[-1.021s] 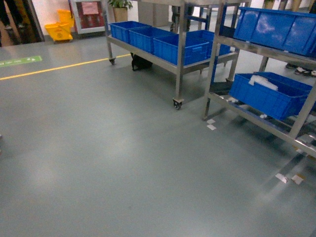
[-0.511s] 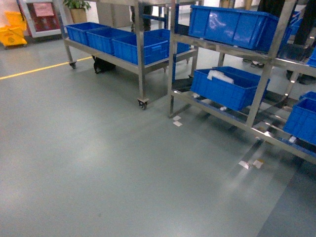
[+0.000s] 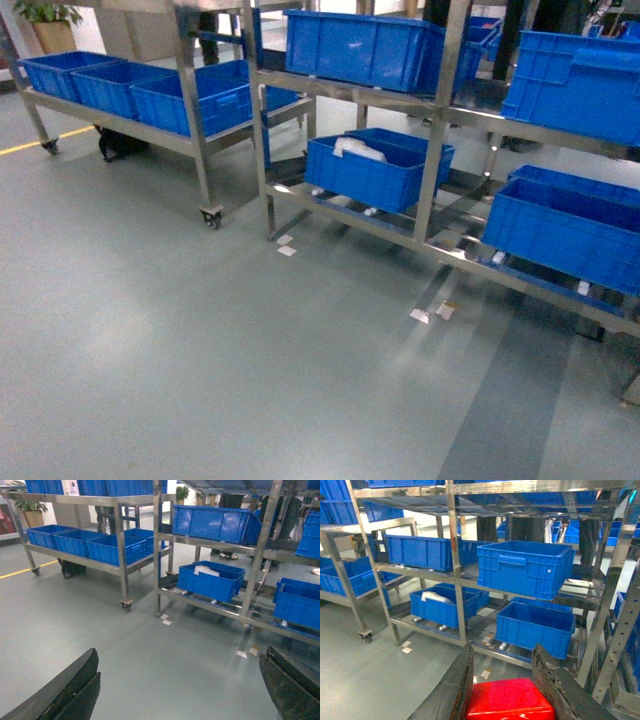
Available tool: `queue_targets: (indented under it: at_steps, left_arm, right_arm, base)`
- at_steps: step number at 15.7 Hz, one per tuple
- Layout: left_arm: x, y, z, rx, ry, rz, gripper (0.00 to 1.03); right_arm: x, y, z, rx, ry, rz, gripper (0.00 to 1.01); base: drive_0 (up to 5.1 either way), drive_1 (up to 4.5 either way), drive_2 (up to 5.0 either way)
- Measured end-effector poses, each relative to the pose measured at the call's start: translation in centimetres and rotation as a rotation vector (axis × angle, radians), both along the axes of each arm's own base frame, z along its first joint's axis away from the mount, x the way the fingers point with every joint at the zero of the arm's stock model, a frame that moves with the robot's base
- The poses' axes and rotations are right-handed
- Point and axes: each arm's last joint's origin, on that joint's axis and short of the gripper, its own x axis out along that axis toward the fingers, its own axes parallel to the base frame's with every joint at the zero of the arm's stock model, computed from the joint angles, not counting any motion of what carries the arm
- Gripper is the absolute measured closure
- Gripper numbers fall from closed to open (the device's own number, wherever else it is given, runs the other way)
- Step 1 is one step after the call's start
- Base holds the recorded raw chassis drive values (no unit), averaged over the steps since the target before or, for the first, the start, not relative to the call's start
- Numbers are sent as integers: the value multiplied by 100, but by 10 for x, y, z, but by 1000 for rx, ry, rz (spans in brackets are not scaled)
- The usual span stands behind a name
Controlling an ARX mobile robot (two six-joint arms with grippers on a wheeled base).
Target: Pick red block from blue box to shelf
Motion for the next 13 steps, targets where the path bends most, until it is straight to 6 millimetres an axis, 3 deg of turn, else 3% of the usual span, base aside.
queue_targets:
  at_steps: [5,13]
  left_arm:
    - [0,0,0,0,0,-1,5]
    - [0,0,0,0,0,-2,5]
  right_arm:
    - [0,0,0,0,1,0,73]
    - [0,0,0,0,-1,-2,73]
  base:
    - [-172,215,-558]
    - [-20,-20,-20]
